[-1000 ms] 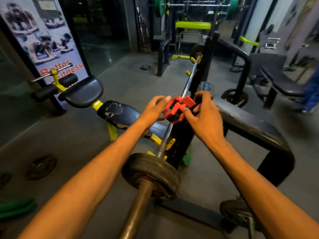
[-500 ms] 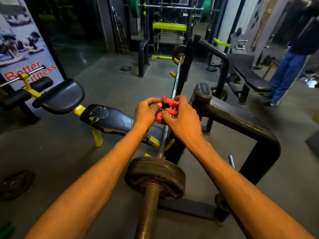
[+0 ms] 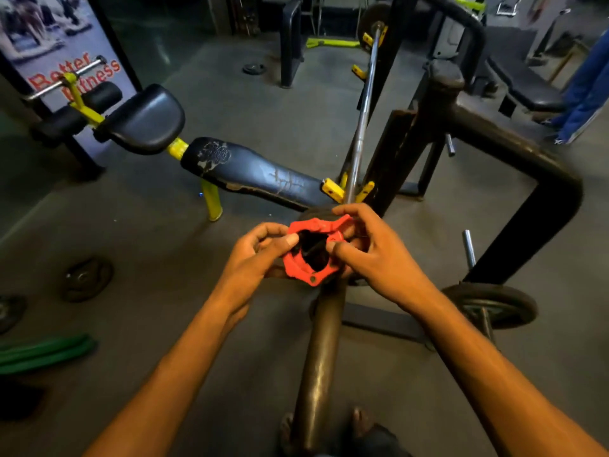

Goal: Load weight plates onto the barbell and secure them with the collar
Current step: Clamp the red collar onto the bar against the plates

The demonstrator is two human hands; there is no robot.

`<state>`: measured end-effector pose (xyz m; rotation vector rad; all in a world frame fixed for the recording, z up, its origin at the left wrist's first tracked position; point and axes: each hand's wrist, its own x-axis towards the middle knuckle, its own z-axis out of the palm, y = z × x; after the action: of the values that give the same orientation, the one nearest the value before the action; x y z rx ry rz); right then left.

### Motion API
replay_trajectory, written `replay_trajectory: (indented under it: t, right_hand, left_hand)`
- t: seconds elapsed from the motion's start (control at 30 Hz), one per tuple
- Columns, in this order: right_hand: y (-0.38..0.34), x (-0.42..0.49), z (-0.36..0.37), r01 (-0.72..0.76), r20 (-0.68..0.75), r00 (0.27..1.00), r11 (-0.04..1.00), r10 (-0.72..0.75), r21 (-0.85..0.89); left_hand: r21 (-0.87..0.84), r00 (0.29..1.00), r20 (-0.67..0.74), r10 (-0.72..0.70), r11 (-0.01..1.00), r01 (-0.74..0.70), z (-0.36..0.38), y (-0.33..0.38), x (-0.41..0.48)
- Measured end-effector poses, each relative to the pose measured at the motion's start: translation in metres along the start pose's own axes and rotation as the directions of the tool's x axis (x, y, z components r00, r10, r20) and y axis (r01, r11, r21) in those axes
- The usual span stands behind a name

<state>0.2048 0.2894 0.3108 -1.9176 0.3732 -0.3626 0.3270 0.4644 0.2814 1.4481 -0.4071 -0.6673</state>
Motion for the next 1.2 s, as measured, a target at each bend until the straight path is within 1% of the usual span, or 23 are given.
replay_trajectory:
  t: [0.07, 0.17, 0.3, 0.37, 0.5, 0.57, 0.63, 0.7, 0.8, 0.93, 1.0, 1.1, 1.2]
  right_hand:
    - [0.007, -0.023, 0.005, -0.033, -0.007, 0.999, 0.998, 0.034, 0.059]
    - [0.014, -0.060, 0.010, -0.065, -0.008, 0.998, 0.995, 0.066, 0.074]
    - [0.015, -0.110, 0.015, -0.076, 0.017, 0.997, 0.995, 0.075, 0.064]
    - [0.016, -0.139, 0.019, -0.096, 0.025, 0.995, 0.991, 0.094, 0.095]
    - [0.024, -0.195, 0.035, -0.116, 0.055, 0.993, 0.980, 0.109, 0.161]
    - [0.031, -0.216, 0.045, -0.129, 0.064, 0.991, 0.975, 0.120, 0.183]
    - [0.035, -0.233, 0.054, -0.116, 0.070, 0.992, 0.978, 0.105, 0.175]
    - [0.037, -0.245, 0.059, -0.107, 0.082, 0.992, 0.982, 0.095, 0.155]
    - [0.046, -0.254, 0.066, -0.093, 0.082, 0.993, 0.986, 0.083, 0.136]
    - [0.052, -0.254, 0.078, -0.052, 0.039, 0.998, 0.998, 0.050, 0.039]
    - [0.053, -0.252, 0.084, -0.032, 0.014, 0.999, 0.999, 0.032, -0.002]
    - [0.056, -0.251, 0.086, -0.020, -0.016, 1.000, 1.000, 0.019, -0.017]
    - [0.057, -0.258, 0.090, -0.005, -0.033, 0.999, 0.999, 0.003, -0.039]
  left_hand:
    - [-0.013, 0.999, -0.001, -0.034, 0.999, 0.034, 0.000, -0.015, -0.024]
    - [-0.033, 0.999, 0.001, -0.050, 0.998, 0.050, 0.005, -0.029, -0.060]
    - [0.054, 1.000, 0.012, 0.023, 0.998, -0.023, 0.011, -0.040, -0.108]
    - [0.099, 0.999, 0.001, 0.037, 0.994, -0.037, 0.013, -0.046, -0.133]
    - [0.149, 0.999, -0.035, 0.020, 0.989, -0.014, 0.011, -0.065, -0.182]
    - [0.171, 1.000, -0.012, -0.005, 0.985, 0.007, 0.007, -0.075, -0.203]
    - [0.159, 0.999, -0.011, -0.033, 0.987, 0.034, -0.001, -0.085, -0.220]
    - [0.141, 0.997, -0.007, -0.071, 0.987, 0.071, -0.006, -0.095, -0.230]
    - [0.164, 0.995, 0.020, -0.098, 0.982, 0.093, -0.009, -0.109, -0.234]
    - [0.191, 0.998, 0.008, -0.066, 0.980, 0.063, -0.013, -0.117, -0.226]
    - [0.169, 0.998, 0.014, -0.068, 0.984, 0.064, -0.018, -0.120, -0.222]
    - [0.161, 0.995, 0.051, -0.080, 0.984, 0.070, -0.025, -0.124, -0.215]
    - [0.215, 0.993, 0.106, -0.054, 0.976, 0.031, -0.031, -0.126, -0.212]
